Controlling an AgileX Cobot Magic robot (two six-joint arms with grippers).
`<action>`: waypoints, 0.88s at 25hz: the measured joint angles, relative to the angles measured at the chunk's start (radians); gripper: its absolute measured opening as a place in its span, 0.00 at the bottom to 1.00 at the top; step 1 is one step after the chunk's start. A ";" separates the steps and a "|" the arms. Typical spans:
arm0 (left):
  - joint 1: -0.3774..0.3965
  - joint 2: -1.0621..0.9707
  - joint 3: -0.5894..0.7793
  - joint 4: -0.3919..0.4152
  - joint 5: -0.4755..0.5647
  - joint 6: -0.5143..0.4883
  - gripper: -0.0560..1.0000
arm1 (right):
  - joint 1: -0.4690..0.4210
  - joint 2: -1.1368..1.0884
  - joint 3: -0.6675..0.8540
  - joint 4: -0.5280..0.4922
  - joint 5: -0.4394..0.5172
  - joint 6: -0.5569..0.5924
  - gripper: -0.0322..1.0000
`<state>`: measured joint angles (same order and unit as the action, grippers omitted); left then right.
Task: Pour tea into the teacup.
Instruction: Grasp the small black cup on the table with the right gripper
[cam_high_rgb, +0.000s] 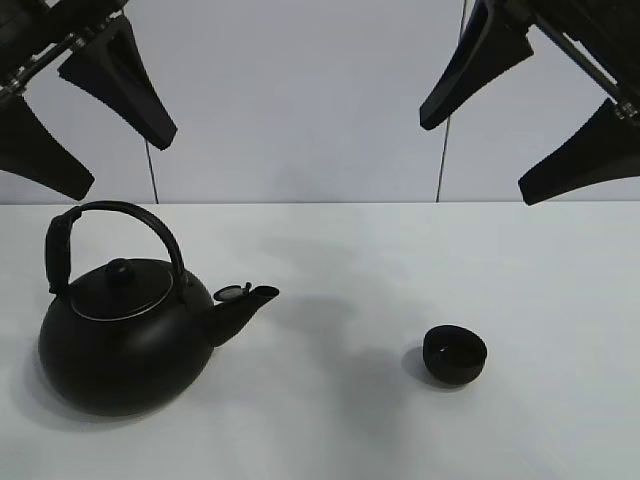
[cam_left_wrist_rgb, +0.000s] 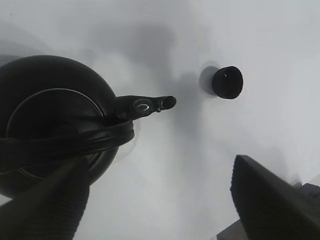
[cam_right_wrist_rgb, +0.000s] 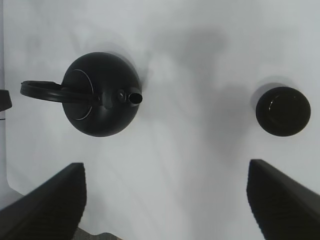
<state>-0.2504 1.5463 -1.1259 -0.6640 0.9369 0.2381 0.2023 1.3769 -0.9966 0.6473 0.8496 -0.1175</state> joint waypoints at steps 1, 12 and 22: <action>0.000 0.000 0.000 0.000 0.000 0.000 0.59 | 0.000 0.000 0.000 0.000 0.000 0.000 0.61; 0.000 0.000 0.000 0.000 0.000 0.000 0.59 | 0.000 0.000 0.000 -0.012 0.000 -0.016 0.61; 0.000 0.000 0.000 0.000 0.000 0.000 0.59 | 0.000 0.000 -0.146 -0.244 0.133 -0.048 0.61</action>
<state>-0.2504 1.5463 -1.1259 -0.6640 0.9369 0.2381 0.2023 1.3769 -1.1431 0.4029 0.9821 -0.1659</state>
